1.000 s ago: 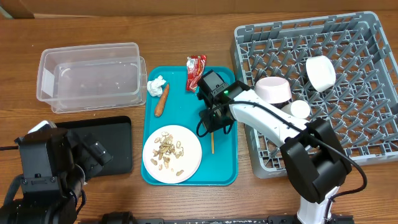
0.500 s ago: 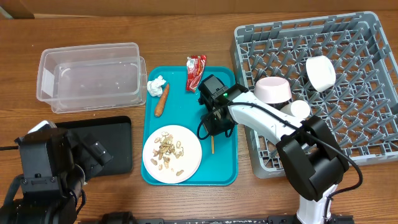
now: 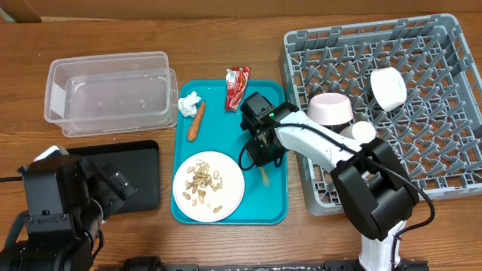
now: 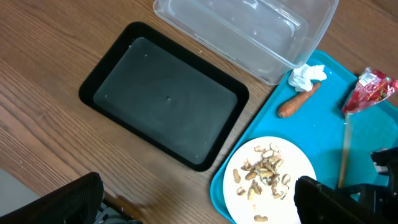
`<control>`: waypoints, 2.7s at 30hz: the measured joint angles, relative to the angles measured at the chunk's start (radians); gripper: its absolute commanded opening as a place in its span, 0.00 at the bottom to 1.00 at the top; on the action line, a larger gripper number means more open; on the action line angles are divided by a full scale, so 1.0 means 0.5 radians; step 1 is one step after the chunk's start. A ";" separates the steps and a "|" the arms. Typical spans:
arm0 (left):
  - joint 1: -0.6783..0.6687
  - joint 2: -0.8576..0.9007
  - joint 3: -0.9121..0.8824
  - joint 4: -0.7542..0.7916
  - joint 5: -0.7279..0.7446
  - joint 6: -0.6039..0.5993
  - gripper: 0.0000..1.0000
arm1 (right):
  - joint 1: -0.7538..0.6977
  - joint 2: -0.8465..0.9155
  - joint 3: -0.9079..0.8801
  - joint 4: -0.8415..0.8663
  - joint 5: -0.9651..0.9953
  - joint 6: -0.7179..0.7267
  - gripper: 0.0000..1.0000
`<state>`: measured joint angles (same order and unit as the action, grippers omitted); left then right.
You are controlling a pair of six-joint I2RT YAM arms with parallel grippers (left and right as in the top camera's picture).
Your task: Sort waste into correct bins and load items into the dishwasher
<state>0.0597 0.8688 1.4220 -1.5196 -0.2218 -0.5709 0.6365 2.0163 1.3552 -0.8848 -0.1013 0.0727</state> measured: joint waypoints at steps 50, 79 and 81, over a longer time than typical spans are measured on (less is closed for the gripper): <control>0.000 0.000 0.000 0.001 0.000 0.000 1.00 | -0.594 -0.404 0.575 -0.621 0.216 -0.024 0.55; 0.000 0.000 0.000 0.000 0.000 0.000 1.00 | -0.202 -2.341 0.600 -0.728 0.508 0.062 1.00; 0.000 0.000 0.000 0.001 0.000 0.000 1.00 | -0.245 -2.446 0.599 -0.728 0.587 0.061 1.00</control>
<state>0.0597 0.8688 1.4220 -1.5192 -0.2218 -0.5709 0.5140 0.7933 1.6547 -1.2488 0.1925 0.1032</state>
